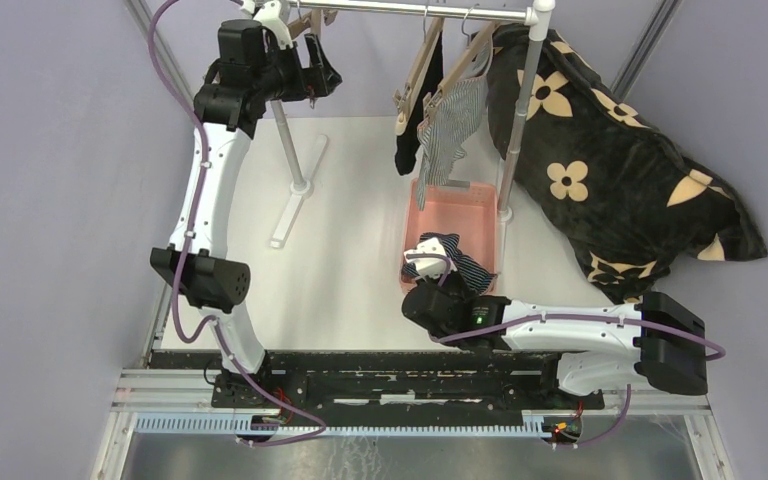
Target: Remove the underwear clipped to the hanger
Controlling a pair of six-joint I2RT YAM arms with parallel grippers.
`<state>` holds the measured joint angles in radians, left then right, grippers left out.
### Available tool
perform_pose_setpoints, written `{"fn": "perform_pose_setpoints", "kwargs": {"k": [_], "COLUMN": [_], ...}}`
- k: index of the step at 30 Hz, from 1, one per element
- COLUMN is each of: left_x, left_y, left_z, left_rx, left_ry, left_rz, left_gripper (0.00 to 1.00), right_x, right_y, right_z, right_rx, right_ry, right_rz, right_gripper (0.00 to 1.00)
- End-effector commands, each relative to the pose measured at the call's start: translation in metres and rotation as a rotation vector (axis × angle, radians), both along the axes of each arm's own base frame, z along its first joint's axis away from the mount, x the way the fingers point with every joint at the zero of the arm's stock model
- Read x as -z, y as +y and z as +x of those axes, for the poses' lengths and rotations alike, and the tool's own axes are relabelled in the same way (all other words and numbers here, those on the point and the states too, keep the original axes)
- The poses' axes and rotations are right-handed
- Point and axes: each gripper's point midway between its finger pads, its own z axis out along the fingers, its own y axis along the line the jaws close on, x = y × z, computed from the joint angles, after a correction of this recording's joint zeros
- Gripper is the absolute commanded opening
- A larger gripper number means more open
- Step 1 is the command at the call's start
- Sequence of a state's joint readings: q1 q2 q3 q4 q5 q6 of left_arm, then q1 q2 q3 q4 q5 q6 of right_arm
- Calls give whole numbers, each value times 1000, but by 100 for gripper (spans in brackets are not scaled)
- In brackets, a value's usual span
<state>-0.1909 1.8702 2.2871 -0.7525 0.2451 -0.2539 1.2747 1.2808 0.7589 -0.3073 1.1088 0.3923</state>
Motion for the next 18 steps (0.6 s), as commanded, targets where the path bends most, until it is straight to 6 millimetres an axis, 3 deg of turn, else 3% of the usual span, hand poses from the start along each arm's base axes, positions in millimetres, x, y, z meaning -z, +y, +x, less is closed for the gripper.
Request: {"fn": "perform_pose_setpoints", "kwargs": {"k": [1,10,15,18], "left_x": [-54,-62,-62,-61], "left_y": [7,14,17,20], "left_z": [-30,-74,-99,-113], "left_rx": [9,5,3,-2], "left_ry": [-142,-190,-212,-228], "left_rz": [-16,-19,-28,-38], "left_gripper": [99,99,99,99], "right_x": [-24,-44,-48,-37], "right_y": [2,-14,-9,0], "right_z": [12,49,72,81], "right_rx": [60,116,104,86], "right_ry": [-60,-67,-24,31], "right_rz": [71,138,150,127], "right_gripper": [1,1,1,15]}}
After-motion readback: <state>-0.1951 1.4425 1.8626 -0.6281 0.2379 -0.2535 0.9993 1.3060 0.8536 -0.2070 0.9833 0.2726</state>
